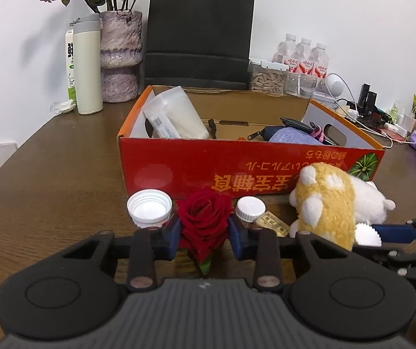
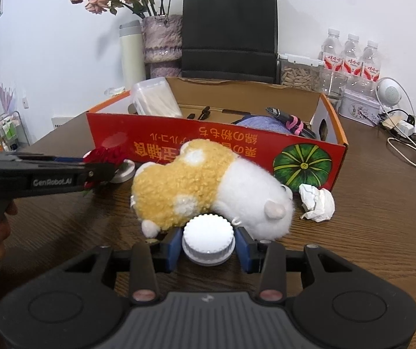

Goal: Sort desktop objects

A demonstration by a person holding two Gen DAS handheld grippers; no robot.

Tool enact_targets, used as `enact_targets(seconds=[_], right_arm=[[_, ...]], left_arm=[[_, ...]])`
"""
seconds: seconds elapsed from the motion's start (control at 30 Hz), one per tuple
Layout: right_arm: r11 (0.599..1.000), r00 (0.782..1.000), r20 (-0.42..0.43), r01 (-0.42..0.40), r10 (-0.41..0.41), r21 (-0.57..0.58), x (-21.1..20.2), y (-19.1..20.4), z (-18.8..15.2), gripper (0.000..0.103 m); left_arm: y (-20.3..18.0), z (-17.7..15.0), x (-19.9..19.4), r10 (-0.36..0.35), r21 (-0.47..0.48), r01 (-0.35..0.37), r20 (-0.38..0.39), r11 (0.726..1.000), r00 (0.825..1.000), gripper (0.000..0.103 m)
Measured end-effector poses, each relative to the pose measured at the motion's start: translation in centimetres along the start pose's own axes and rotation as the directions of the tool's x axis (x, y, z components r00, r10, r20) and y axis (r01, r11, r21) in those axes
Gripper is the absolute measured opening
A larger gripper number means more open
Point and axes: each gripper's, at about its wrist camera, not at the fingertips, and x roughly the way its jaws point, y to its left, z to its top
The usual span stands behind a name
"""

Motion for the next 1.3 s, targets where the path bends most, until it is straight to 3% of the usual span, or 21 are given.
enact_targets(seconds=[0.4,0.6,0.8,0.93,1.07,1.17,1.3], right_arm=[[1.000,0.997,0.077,0.006,-0.007,0.012,-2.2,-0.5,0.5,0.039],[0.998,0.992,0.126,-0.027,0.033,-0.049,-2.8,1.2,2.2,0.039],[0.983,0.987,0.101,-0.113,0.128,-0.142,-1.0,4.7,3.4,0.039],[0.976,0.988,0.095,-0.106,0.125,-0.189,0.6,6.8,3.8,0.039],[0.966,0.990,0.036,-0.127,0.138,-0.223,2.3,8.5,4.0,0.039],[0.965,0.989,-0.016,-0.145,0.145,-0.218,3.7,9.1,3.4,0.039],[0.962,0.987,-0.009,-0.161,0.163,-0.219,4.1,9.4,3.2,0.039]], left_arm=[[-1.0,-1.2,-1.9,-0.106,0.027,0.107,-0.036,0.994,0.994,0.033],[-0.9,-1.9,-2.8,-0.157,0.021,0.158,-0.047,0.987,0.986,0.032],[1.3,-2.2,-3.5,-0.218,-0.043,0.215,-0.064,0.976,0.974,0.032],[2.9,-2.5,-4.1,-0.234,-0.046,0.231,-0.067,0.972,0.970,0.032],[4.5,-2.6,-4.3,-0.255,-0.064,0.251,-0.066,0.966,0.965,0.032],[6.1,-2.7,-4.0,-0.306,-0.122,0.296,-0.071,0.947,0.949,0.032],[7.0,-2.6,-3.7,-0.327,-0.140,0.315,-0.072,0.939,0.942,0.032]])
